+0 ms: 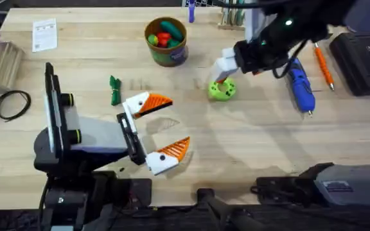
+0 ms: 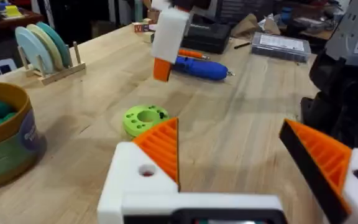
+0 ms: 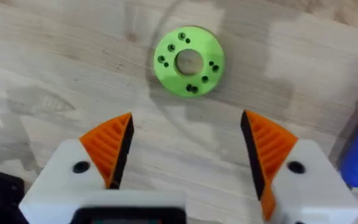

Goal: Pick up the gripper from the table and insert it into the empty holder that is missing its gripper. Then pick up a screw, insert it into the mounting hole, and use the screwdriver to tighten it. Finally, clean up the table by picking up the vegetable and placing it into the bucket.

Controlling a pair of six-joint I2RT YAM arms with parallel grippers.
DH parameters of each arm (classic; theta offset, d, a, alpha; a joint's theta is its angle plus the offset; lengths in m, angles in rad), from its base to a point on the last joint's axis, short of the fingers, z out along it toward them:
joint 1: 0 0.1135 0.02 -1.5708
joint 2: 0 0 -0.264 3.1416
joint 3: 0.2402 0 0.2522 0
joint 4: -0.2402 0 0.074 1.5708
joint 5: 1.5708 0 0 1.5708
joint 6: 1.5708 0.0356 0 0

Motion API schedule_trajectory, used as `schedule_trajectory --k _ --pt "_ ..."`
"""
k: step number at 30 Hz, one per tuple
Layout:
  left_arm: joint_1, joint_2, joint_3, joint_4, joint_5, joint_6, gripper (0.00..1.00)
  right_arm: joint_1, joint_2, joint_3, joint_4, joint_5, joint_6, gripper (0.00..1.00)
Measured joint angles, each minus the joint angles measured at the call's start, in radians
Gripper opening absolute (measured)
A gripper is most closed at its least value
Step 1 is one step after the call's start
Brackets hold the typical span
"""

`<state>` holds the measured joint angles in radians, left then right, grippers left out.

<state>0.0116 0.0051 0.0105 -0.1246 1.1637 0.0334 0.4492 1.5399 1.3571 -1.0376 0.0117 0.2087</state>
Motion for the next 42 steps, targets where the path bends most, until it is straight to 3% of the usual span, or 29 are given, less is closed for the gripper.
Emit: schedule_trajectory --k 9,20,42 --pt "0.0 0.0 0.0 0.0 0.0 0.0 0.986 0.029 0.034 -0.052 0.086 0.071 0.106 0.985" --pt "0.0 0.0 0.0 0.0 0.0 0.0 0.986 0.037 0.039 -0.126 0.15 0.082 0.133 0.807" --pt "0.0 0.0 0.0 0.0 0.0 0.0 0.986 0.058 0.174 -0.13 0.201 0.082 0.136 0.658"
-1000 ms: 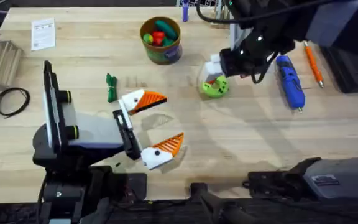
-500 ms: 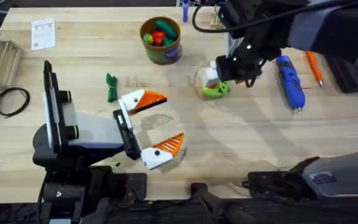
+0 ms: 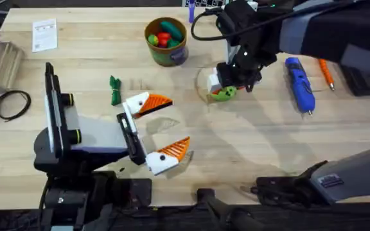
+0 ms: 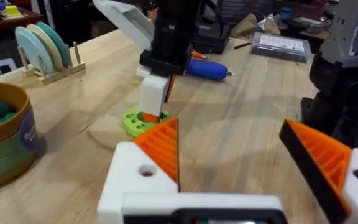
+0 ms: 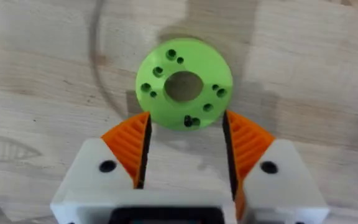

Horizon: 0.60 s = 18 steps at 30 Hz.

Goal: Pick up the gripper from the table and insert it into the empty holder that is missing its gripper. Then pick up a screw, insert it into the mounting hole, and use the screwdriver to tighten it. Finally, clean up the table by picking up the vegetable and placing it into the bucket.

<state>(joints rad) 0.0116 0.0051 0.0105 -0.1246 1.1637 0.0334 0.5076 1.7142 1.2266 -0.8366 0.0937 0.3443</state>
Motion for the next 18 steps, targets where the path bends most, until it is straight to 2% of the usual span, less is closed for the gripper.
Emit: schedule_trajectory --k 18 --pt "0.0 0.0 0.0 0.0 0.0 0.0 0.985 0.01 0.015 0.0 0.006 0.0 0.0 0.586"
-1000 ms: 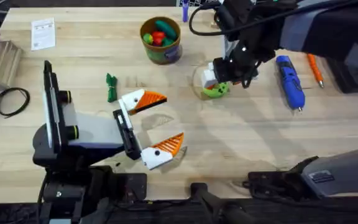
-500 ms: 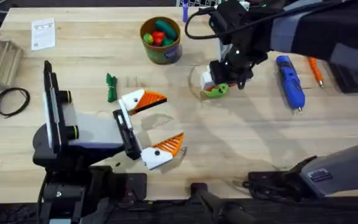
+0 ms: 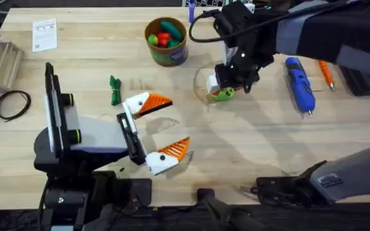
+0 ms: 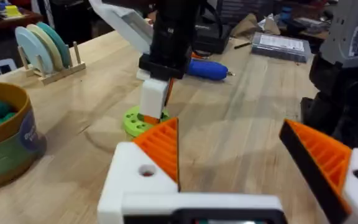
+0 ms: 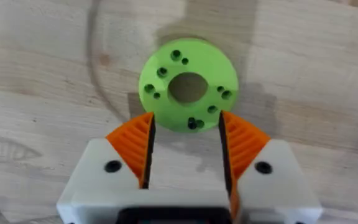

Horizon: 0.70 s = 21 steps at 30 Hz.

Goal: Pick up the gripper from the table and insert it into the empty holder that is missing its gripper. Then pick up a screw, insert it into the mounting hole, and use the screwdriver to tighten it. Finally, clean up the table by picking up the vegetable and placing it into the bucket.

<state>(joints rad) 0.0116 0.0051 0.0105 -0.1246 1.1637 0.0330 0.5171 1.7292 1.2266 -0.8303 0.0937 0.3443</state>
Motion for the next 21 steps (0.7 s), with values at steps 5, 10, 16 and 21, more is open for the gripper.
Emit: schedule_trajectory --k 5,10,16,21 --pt "0.0 0.0 0.0 0.0 0.0 0.0 0.986 0.0 0.025 0.0 -0.004 0.0 0.0 0.577" --pt "0.0 0.0 0.0 0.0 0.0 0.0 0.985 0.0 0.027 0.0 -0.004 0.0 0.0 0.531" --pt "0.0 0.0 0.0 0.0 0.0 0.0 0.986 0.0 0.027 0.0 -0.003 0.0 0.001 0.407" --pt "0.0 0.0 0.0 0.0 0.0 0.0 0.985 0.0 0.027 0.0 -0.003 0.0 0.001 0.193"
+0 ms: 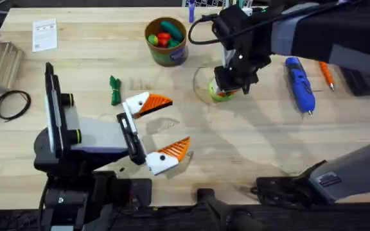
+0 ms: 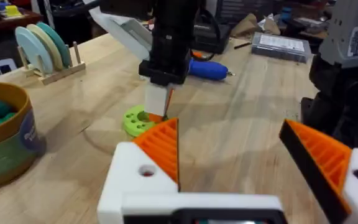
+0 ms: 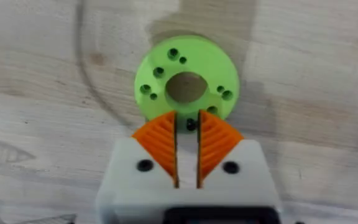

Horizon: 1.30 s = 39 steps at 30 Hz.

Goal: Pick up the gripper from the table and insert it into the empty holder that is missing its gripper. Then pick up a screw, insert it into the mounting hole, and use the screwdriver to tighten it. Finally, clean up the table by picking up the vegetable and placing it into the bucket.

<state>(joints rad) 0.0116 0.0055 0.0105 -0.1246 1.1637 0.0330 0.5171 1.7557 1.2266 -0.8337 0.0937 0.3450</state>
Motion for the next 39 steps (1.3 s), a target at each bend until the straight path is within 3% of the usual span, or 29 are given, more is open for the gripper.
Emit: schedule_trajectory --k 4,17,22,33,39 --pt "0.0 0.0 0.0 0.0 0.0 0.0 0.986 0.0 0.0 0.0 0.0 0.002 0.001 0.014" --pt "0.0 0.0 0.0 0.0 0.0 0.0 0.986 0.0 -0.005 0.0 -0.021 0.034 0.003 0.007" --pt "0.0 0.0 0.0 0.0 0.0 0.0 0.986 0.0 -0.063 0.012 -0.104 0.041 -0.001 0.006" --pt "0.0 0.0 0.0 0.0 0.0 0.0 0.986 0.0 -0.163 0.348 -0.44 0.045 -0.044 0.006" --pt "0.0 0.0 0.0 0.0 0.0 0.0 0.986 0.019 -0.163 0.47 -0.54 0.045 -0.108 0.006"
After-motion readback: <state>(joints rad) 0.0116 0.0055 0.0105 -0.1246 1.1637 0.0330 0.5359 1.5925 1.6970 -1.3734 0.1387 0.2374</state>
